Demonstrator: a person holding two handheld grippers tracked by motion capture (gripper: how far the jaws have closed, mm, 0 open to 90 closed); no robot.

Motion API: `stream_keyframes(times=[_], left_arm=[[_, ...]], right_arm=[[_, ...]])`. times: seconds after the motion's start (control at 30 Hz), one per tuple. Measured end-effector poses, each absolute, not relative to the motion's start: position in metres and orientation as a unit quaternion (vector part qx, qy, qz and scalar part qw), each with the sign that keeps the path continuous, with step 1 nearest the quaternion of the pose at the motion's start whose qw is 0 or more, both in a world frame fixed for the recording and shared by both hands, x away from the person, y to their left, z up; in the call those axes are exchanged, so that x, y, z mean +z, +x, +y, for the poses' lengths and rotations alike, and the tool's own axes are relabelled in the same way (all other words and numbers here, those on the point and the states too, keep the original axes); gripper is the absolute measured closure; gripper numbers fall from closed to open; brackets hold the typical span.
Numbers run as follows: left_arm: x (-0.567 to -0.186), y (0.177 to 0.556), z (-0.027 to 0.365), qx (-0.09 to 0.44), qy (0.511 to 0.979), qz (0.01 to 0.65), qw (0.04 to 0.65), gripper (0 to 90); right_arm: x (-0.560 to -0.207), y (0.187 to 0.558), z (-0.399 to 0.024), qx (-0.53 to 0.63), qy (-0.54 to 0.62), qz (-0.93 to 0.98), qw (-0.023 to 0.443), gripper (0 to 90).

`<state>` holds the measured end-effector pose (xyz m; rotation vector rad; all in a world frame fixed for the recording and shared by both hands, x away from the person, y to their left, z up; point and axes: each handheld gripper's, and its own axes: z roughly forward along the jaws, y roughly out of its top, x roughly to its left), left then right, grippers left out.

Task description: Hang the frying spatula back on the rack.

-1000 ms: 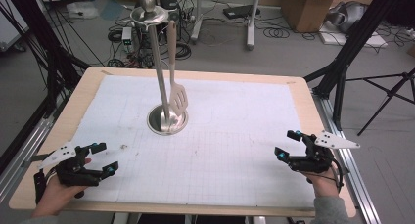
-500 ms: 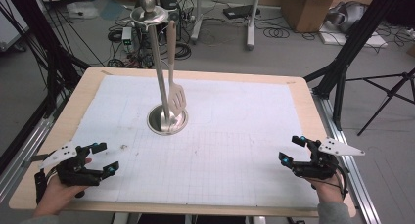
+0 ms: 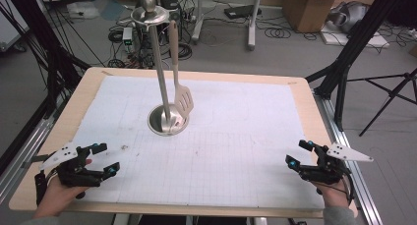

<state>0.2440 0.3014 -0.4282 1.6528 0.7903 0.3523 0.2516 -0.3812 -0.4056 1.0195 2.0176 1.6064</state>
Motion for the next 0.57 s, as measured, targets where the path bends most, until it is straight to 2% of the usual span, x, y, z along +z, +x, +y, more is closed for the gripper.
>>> stream_keyframes(times=[0.57], left_arm=[[-0.429,0.247,0.305,0.173,0.705,0.354,0.59,5.9]], right_arm=[[-0.412,0.248,-0.403,0.58,0.385,0.69,0.199,14.5]])
